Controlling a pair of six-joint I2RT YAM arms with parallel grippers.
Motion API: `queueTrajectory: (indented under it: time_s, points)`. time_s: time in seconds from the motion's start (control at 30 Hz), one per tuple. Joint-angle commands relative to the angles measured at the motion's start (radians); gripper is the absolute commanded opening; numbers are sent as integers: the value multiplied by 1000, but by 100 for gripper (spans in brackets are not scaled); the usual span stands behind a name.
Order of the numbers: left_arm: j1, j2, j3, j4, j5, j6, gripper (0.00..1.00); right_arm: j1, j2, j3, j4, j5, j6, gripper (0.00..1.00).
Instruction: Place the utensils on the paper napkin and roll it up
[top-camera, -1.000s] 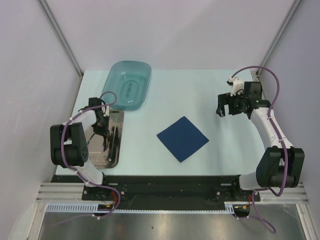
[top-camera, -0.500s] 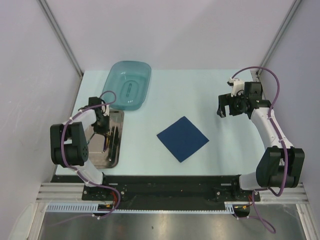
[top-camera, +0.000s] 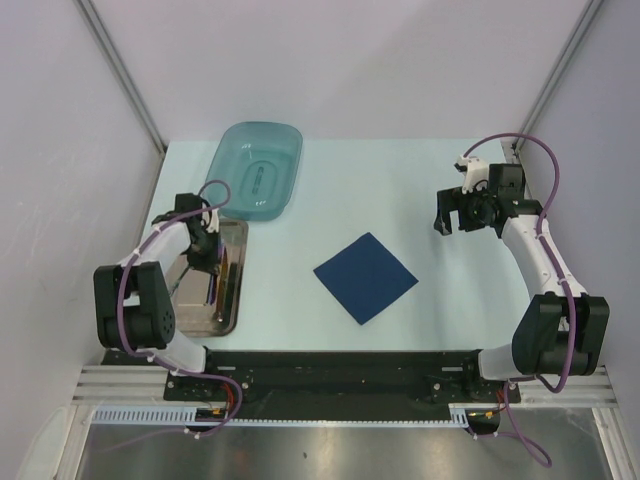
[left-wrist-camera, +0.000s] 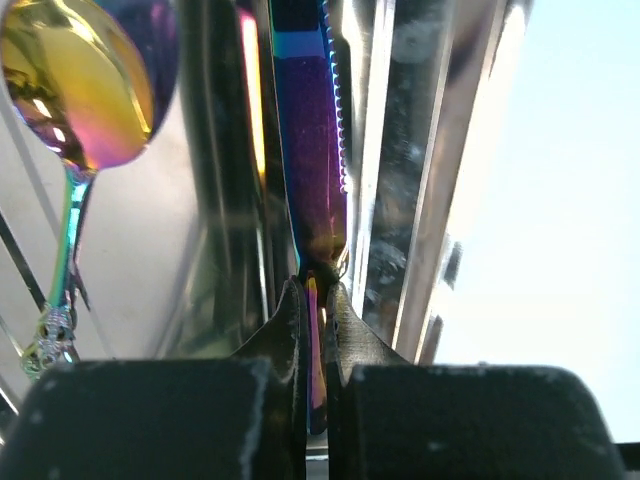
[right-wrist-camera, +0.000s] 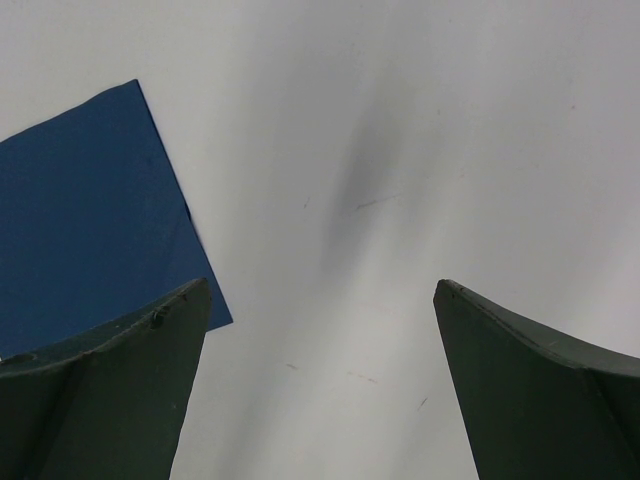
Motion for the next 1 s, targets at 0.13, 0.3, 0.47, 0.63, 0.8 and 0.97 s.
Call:
queueTrajectory:
  time_s: [0.13, 0.3, 0.47, 0.63, 0.8, 0.97]
  points:
    - [-117, -79, 24, -68, 74, -65, 0, -4, -15, 35, 3, -2, -8, 100]
    - [-206, -72, 36, -34, 122, -123, 0, -4, -16, 28, -6, 7, -12, 100]
    - [-352, -37, 56, 49, 179, -218, 0, -5, -28, 29, -47, 36, -32, 100]
    - [-526, 63, 140, 123, 159, -344, 0, -7, -36, 31, -96, 69, -52, 100]
    - [-652, 227, 330, 106, 96, -500, 0, -8, -58, 26, -115, 73, -37, 100]
    - [-781, 353, 519, 75, 53, -609, 0, -13, -82, 15, -130, 73, -26, 100]
